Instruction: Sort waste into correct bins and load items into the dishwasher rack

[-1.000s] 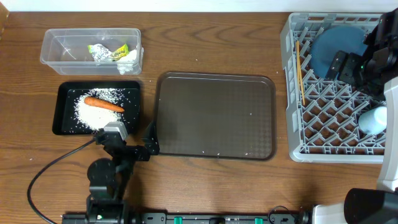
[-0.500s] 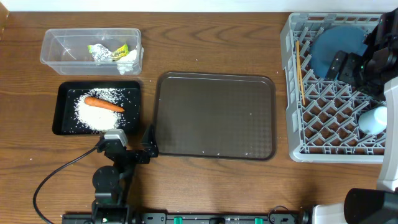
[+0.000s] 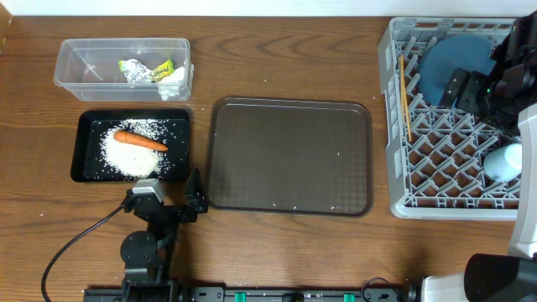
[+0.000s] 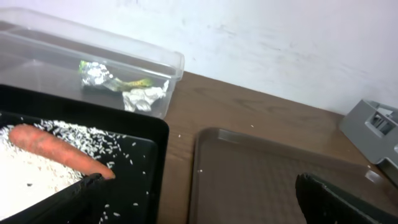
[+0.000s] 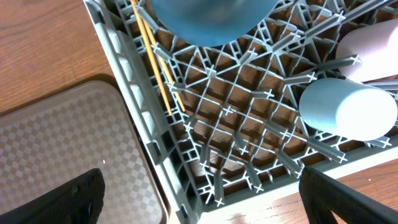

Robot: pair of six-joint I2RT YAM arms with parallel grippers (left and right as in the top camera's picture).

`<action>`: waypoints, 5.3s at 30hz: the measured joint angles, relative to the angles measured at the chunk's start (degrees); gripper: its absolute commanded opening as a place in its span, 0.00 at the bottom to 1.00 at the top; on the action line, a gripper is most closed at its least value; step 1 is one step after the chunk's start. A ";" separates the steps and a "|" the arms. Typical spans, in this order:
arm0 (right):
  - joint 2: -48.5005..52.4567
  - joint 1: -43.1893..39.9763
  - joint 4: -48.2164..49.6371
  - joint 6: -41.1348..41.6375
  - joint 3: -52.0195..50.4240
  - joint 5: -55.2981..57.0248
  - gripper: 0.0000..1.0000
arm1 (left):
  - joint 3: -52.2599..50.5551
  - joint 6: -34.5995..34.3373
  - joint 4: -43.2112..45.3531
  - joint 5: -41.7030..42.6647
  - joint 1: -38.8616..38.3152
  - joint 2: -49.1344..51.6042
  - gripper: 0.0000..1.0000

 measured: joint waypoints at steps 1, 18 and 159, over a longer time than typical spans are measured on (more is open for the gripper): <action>0.00 0.00 0.00 0.00 0.00 0.00 0.99 | 0.02 0.20 -0.02 0.00 0.00 -0.24 0.99; 0.00 0.00 0.00 0.00 0.00 0.00 0.99 | 0.13 1.46 -0.20 -0.02 0.00 -1.79 0.99; -92.06 9.51 72.48 -16.06 -101.07 -2.49 0.99 | 0.39 1.64 -0.63 0.00 0.02 -1.79 0.99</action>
